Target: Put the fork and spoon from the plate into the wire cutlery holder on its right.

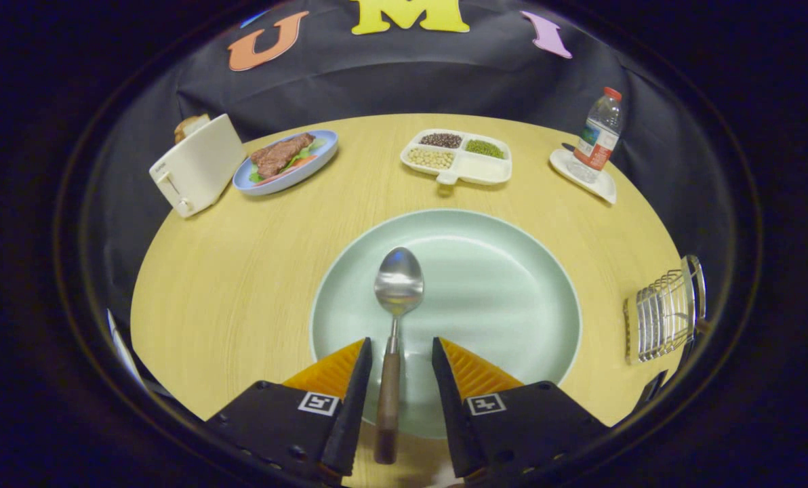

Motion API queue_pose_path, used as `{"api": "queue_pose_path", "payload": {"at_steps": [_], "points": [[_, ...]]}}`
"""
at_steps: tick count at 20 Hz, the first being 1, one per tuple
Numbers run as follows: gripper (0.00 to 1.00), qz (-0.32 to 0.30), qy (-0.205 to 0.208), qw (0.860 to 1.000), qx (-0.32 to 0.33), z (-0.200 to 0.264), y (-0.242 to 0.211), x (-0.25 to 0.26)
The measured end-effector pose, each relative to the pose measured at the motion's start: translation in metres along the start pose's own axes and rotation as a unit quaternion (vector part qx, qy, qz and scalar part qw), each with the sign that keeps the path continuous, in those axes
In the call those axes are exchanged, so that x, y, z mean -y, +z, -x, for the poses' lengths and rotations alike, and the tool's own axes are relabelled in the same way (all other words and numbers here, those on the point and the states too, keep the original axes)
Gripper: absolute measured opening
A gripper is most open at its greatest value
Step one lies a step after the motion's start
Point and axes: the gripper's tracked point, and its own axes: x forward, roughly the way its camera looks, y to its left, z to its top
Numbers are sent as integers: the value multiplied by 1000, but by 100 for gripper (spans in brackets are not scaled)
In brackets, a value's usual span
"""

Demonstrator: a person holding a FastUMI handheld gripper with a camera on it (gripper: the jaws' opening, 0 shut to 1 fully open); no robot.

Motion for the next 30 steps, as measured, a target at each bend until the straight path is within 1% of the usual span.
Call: {"api": "queue_pose_path", "payload": {"at_steps": [2, 3, 4, 5, 6, 7, 9, 13, 17, 24, 30], "points": [[30, -1, 12, 1000, -11, -5, -3, -7], [17, -2, 14, 1000, -11, -3, -1, -7], [15, -5, 17, 1000, -13, -4, 1, -7], [7, -1, 15, 1000, -13, -1, -4, -7], [7, 4, 13, 1000, -10, 0, -3, -6], [1, 6, 7, 1000, -13, -1, -5, -5], [1, 7, 10, 1000, -16, 2, -8, -6], [1, 9, 30, 999, -11, 21, -10, -1], [1, -2, 37, 999, 24, 48, -1, 15], [1, -21, 44, 996, 71, 101, 9, 57], [1, -42, 36, 993, 102, 133, 13, 110]]}}
